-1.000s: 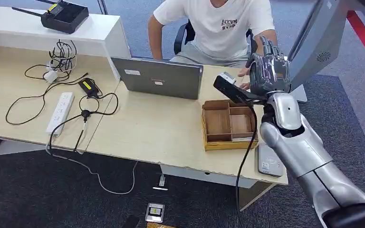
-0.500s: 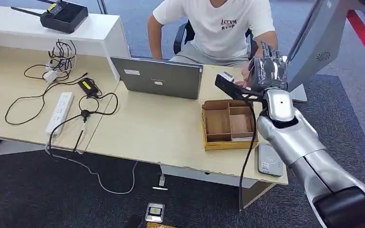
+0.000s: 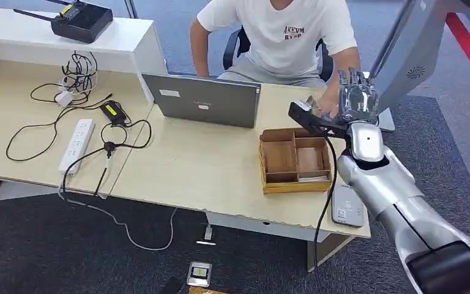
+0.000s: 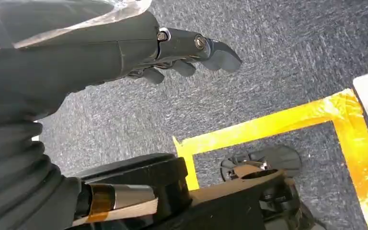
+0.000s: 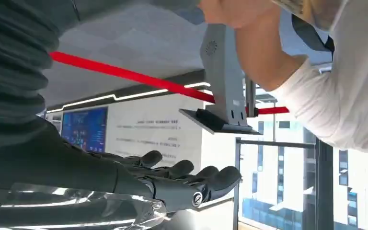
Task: Pass the card to the sensor for recognition and then transmit it.
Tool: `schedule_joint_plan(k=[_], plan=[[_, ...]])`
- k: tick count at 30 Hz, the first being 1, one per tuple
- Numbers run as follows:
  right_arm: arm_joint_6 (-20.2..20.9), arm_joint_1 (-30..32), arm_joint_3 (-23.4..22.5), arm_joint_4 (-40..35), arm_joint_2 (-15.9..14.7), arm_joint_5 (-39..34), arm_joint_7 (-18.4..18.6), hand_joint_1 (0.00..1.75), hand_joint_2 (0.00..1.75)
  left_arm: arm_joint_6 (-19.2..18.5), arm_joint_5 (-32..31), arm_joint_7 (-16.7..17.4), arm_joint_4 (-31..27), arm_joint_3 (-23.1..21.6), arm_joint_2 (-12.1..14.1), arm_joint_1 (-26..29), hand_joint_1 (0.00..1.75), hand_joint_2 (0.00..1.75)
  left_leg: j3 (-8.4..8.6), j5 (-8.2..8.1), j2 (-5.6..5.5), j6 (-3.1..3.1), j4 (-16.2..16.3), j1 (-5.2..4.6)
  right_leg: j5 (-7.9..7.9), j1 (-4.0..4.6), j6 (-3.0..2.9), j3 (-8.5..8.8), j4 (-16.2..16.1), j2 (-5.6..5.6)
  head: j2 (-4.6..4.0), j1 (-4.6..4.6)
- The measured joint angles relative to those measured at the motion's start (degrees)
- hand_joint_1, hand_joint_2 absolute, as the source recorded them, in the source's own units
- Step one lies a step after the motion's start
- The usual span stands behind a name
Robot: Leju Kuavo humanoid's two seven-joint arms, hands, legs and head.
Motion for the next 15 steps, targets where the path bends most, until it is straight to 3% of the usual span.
schedule_joint_plan(k=[3,7,13,15], plan=[[-2.9,0.1,0.0,0.0,-0.1,-0.2,-0.8,0.0,0.0,1.0,0.4,-0.9,0.0,0.1,0.0,0.4,0.0,1.75,0.01,0.0,0.0,0.0,0.0,0.0,0.0,0.0,0.0,-0.01,0.0,0.0,0.0,-0.02],[-11.5,2.5,-0.2,-3.9,-2.2,2.0,-0.2,0.0,0.0,2.7,1.6,-2.3,0.0,0.6,0.0,1.7,0.0,1.75,0.04,0.0,0.02,0.0,0.0,0.01,0.0,0.01,0.0,-0.01,0.0,0.0,0.0,-0.04],[-22.4,11.8,-4.7,-14.7,-9.1,4.2,2.0,0.0,0.0,3.1,3.1,-2.0,0.5,1.7,0.3,3.0,0.0,1.75,-0.01,-0.01,-0.02,0.01,0.0,0.0,0.0,0.0,0.01,0.05,-0.1,-0.02,0.0,-0.02],[-22.8,16.6,-9.0,-19.4,-11.1,6.3,0.7,0.0,0.0,3.1,3.7,-1.5,0.7,2.1,0.5,3.2,0.0,1.75,0.02,-0.03,-0.03,0.03,0.0,0.0,0.0,0.01,0.01,0.09,-0.2,-0.01,0.0,0.0]])
